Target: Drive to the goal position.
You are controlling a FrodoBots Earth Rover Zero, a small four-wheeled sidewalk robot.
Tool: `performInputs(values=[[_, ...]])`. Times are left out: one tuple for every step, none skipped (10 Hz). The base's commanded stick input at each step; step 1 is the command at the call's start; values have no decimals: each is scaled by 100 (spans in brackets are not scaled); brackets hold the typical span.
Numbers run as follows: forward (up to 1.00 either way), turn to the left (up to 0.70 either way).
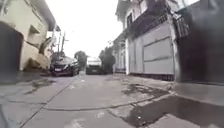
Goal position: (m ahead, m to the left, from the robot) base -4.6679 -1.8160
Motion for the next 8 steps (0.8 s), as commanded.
performInputs(values=[[70,0],[70,0],[70,0],[70,0],[70,0],[70,0],[70,0],[70,0]])
